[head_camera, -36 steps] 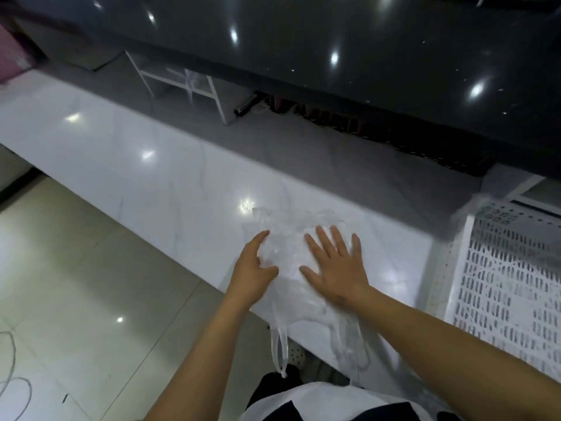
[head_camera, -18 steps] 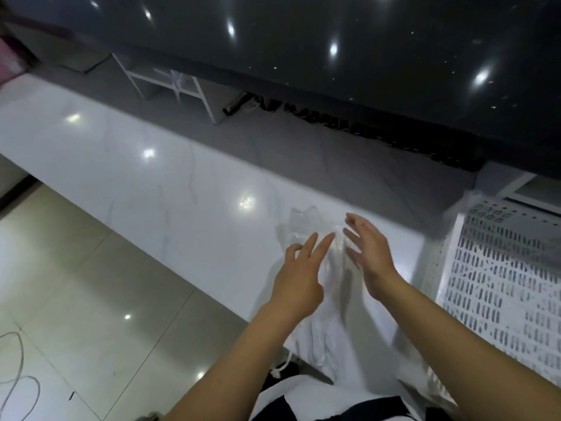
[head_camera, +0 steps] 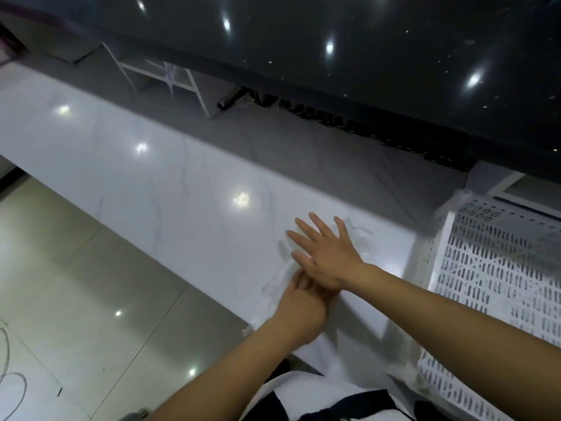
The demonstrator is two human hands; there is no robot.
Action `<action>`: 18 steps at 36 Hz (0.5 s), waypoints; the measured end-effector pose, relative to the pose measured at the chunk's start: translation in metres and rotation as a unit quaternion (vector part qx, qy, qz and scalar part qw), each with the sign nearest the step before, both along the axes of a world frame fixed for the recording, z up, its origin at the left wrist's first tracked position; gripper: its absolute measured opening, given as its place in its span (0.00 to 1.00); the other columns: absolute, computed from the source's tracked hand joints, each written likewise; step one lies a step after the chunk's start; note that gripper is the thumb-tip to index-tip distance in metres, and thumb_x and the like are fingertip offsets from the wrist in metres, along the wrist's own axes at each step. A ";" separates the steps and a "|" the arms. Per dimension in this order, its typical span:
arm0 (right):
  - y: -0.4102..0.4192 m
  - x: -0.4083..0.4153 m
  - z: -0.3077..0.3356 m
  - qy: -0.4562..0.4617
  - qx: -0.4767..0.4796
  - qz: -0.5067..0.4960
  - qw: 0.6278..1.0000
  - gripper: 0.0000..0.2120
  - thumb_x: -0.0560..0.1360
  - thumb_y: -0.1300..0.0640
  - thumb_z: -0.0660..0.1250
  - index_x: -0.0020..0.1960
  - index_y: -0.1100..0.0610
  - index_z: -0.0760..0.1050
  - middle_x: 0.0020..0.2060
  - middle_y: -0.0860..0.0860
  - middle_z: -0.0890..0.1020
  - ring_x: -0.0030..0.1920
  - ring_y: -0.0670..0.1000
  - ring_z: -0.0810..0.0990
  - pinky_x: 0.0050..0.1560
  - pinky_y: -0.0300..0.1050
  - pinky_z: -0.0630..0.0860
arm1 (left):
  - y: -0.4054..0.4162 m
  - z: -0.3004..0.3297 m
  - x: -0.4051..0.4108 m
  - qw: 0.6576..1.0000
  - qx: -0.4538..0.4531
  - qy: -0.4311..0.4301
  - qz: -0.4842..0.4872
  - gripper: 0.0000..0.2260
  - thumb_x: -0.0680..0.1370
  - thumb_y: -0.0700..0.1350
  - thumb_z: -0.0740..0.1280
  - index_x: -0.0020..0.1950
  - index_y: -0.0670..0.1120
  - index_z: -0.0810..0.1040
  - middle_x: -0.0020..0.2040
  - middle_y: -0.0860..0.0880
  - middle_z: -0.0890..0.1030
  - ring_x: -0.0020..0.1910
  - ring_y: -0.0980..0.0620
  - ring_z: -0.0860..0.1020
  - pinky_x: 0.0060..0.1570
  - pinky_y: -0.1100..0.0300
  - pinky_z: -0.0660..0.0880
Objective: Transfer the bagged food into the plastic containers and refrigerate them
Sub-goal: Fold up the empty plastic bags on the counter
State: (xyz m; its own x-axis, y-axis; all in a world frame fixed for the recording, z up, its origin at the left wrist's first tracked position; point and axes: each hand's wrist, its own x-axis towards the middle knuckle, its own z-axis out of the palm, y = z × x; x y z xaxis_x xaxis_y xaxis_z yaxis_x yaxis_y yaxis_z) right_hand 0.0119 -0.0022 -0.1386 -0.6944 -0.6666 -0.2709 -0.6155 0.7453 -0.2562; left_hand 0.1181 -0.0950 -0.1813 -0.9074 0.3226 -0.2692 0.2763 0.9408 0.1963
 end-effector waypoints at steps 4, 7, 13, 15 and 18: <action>0.009 -0.009 -0.028 -0.043 0.062 -0.068 0.995 0.27 0.83 0.40 0.38 0.80 0.41 0.40 0.81 0.45 0.41 0.80 0.52 0.36 0.75 0.66 0.36 | -0.039 0.003 0.019 0.996 0.083 0.035 0.026 0.24 0.84 0.42 0.54 0.80 0.56 0.59 0.82 0.52 0.56 0.81 0.45 0.50 0.77 0.49 0.39; 0.014 0.001 -0.042 -0.004 0.064 -0.089 0.994 0.28 0.82 0.39 0.38 0.79 0.42 0.34 0.80 0.47 0.37 0.79 0.54 0.34 0.75 0.66 0.37 | -0.071 0.005 0.034 0.989 0.125 0.053 0.058 0.20 0.84 0.43 0.58 0.76 0.55 0.69 0.78 0.54 0.64 0.80 0.47 0.57 0.78 0.45 0.49; 0.006 0.021 -0.052 0.047 0.042 -0.132 0.989 0.29 0.81 0.38 0.33 0.80 0.44 0.35 0.80 0.47 0.37 0.79 0.55 0.33 0.74 0.67 0.35 | -0.102 0.014 0.060 0.910 0.309 0.134 0.242 0.11 0.76 0.42 0.70 0.57 0.44 0.85 0.58 0.53 0.83 0.63 0.58 0.77 0.65 0.43 0.74; 0.002 0.024 -0.054 0.054 0.037 -0.141 0.988 0.29 0.81 0.38 0.33 0.80 0.44 0.34 0.80 0.48 0.37 0.78 0.56 0.32 0.74 0.67 0.34 | -0.095 0.026 0.052 0.874 0.324 0.181 0.314 0.12 0.76 0.43 0.66 0.56 0.45 0.85 0.55 0.53 0.84 0.55 0.59 0.79 0.58 0.46 0.78; -0.002 0.028 -0.057 0.073 0.039 -0.138 0.987 0.29 0.81 0.38 0.32 0.80 0.45 0.33 0.80 0.48 0.37 0.79 0.56 0.32 0.74 0.68 0.36 | -0.069 0.039 0.023 0.883 0.267 0.236 0.306 0.16 0.79 0.43 0.61 0.64 0.46 0.80 0.64 0.48 0.81 0.65 0.49 0.76 0.67 0.47 0.72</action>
